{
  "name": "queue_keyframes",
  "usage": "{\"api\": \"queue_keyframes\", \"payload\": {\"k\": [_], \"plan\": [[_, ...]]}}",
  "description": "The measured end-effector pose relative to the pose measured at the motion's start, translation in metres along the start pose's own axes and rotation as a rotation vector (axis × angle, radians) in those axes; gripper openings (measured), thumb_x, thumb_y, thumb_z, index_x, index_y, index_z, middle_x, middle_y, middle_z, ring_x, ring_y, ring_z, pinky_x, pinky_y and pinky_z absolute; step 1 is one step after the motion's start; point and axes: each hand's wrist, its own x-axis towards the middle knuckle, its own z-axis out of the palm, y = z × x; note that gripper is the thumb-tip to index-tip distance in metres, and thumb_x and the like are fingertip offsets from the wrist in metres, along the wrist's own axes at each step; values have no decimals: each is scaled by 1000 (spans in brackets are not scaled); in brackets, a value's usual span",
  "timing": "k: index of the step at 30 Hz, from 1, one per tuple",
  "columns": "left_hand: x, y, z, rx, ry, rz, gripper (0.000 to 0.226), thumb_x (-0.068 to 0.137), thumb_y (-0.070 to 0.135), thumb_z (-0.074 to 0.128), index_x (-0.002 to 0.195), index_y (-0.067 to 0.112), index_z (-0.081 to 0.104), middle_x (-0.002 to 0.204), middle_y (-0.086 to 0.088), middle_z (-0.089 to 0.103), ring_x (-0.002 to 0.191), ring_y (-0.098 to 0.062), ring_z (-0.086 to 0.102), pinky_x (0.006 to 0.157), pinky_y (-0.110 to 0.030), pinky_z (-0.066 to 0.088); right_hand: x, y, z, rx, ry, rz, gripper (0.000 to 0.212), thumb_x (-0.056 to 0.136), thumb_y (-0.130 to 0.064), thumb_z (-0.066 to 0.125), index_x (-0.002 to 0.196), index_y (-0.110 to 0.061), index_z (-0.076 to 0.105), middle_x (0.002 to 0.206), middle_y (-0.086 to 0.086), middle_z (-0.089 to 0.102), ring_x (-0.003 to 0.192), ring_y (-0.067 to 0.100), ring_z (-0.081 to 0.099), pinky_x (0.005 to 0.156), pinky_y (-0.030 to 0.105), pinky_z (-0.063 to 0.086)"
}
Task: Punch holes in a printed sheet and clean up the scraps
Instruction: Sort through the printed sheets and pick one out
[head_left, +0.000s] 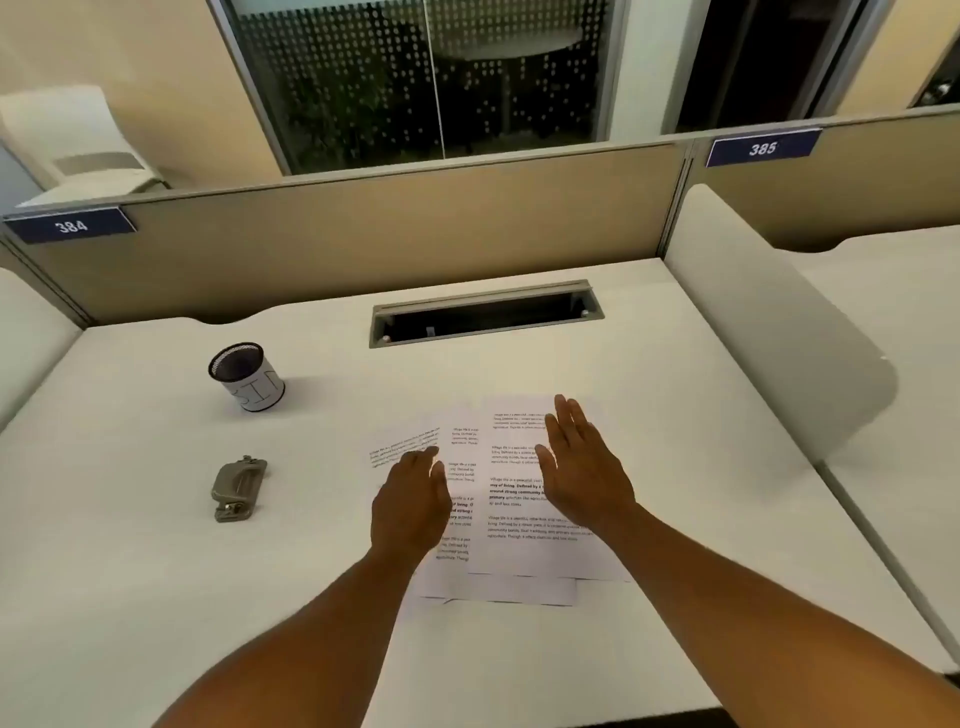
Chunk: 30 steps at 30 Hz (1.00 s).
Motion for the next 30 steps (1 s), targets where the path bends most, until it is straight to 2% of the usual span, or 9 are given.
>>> {"api": "queue_keyframes", "payload": {"k": [3,8,11,12,16,19,25,28,30], "plan": [[-6,-1,12,-34,-37,-43,37,102,35,39,135,27,54,134,10,53,126,-13,48,100,-34,43,-8,8,10,-3,-57,62,58,102,-39,24,152,-11,15,162,1,-5,149,15,-6,119,32,16],[-11,3,31,-74,-292,-183,35,97,32,46,129,24,58,129,3,60,120,-20,57,95,-31,42,-25,22,26,-3,-200,156,55,100,-38,32,147,-12,26,160,4,18,146,22,19,113,38,30],[-11,6,39,-118,-438,-249,25,88,28,48,98,15,67,111,-3,71,105,-24,65,85,-27,45,-31,28,29,-53,-295,181,50,99,-36,35,142,-11,33,153,6,29,139,24,32,108,38,35],[-11,6,41,-139,-453,-259,21,86,25,48,85,13,64,102,-6,72,99,-24,67,79,-27,46,-33,29,30,-60,-327,191,48,98,-36,36,140,-11,35,152,7,32,138,24,34,107,38,36],[-9,10,46,-224,-444,-318,21,84,25,51,77,9,63,86,-4,69,91,-26,69,74,-30,46,-34,34,31,-58,-399,229,44,96,-35,41,133,-12,43,143,7,43,128,26,46,103,36,40],[-7,16,45,-259,-473,-337,25,81,23,51,59,14,43,70,-5,53,74,-29,63,65,-30,40,-34,33,33,-57,-409,225,47,95,-35,43,135,-11,43,147,9,38,129,28,45,105,36,39],[-1,16,44,-538,-450,-575,13,75,23,61,72,10,61,65,-5,59,60,-24,56,65,-35,51,-34,31,38,-75,-407,208,47,90,-37,52,128,-10,47,144,11,38,126,28,46,101,36,40],[-3,22,42,-703,-457,-659,12,91,21,63,84,11,63,78,-7,64,65,-20,58,65,-31,53,-34,31,40,-85,-409,202,50,88,-39,55,129,-11,46,145,11,37,126,28,44,101,37,40],[-2,26,43,-756,-478,-682,19,93,33,64,86,17,58,92,-8,66,73,-20,58,71,-30,53,-34,30,41,-95,-416,197,52,88,-40,55,130,-11,45,147,11,35,128,29,42,102,38,39]]}}
